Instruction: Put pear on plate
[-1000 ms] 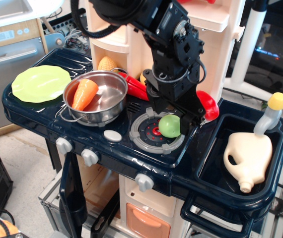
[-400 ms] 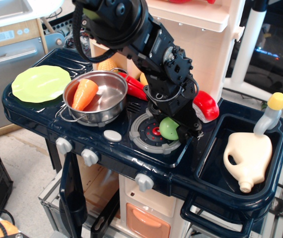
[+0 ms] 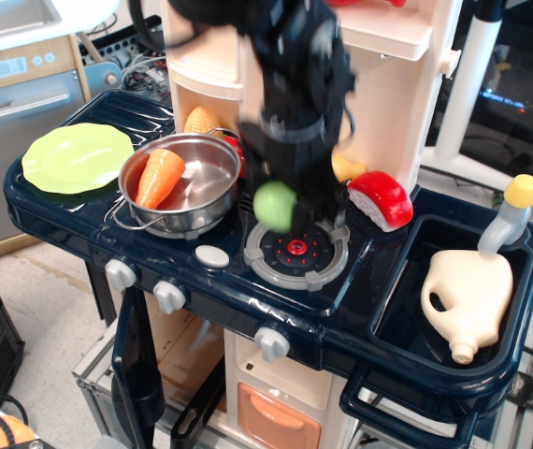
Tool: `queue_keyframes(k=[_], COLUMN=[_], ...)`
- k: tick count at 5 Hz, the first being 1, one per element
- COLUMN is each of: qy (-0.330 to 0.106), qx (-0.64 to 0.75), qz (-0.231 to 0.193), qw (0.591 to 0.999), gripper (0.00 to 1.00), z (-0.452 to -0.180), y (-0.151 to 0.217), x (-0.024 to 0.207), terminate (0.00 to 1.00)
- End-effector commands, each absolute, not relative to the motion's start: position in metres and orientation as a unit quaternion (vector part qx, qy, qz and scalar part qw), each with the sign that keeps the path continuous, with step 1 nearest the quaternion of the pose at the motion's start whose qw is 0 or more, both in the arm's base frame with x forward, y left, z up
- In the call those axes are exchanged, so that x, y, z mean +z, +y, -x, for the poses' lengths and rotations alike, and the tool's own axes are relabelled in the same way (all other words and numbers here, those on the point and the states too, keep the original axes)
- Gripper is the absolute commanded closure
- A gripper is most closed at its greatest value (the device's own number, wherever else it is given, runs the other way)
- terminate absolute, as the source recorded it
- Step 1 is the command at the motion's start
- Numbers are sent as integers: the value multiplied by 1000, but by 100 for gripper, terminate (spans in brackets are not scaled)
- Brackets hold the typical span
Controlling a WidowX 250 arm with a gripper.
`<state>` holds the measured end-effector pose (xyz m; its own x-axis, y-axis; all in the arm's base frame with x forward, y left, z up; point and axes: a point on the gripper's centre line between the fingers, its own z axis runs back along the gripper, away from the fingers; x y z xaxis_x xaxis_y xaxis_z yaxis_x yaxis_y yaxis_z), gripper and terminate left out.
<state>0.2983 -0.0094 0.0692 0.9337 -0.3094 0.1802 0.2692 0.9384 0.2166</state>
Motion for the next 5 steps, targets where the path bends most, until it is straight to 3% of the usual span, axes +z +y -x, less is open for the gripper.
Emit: queue_keyframes(k=[1, 3, 4, 5], qy=[-94, -148, -192, -208], qx=[-132, -195, -208, -205], qz=[-167, -243, -237, -205], qw=[972, 938, 929, 934], gripper=[100, 100, 100, 100], z=[-291, -280, -283, -291], y=[62, 158, 206, 215], x=[127, 120, 93, 74], terminate=[0, 0, 0, 0])
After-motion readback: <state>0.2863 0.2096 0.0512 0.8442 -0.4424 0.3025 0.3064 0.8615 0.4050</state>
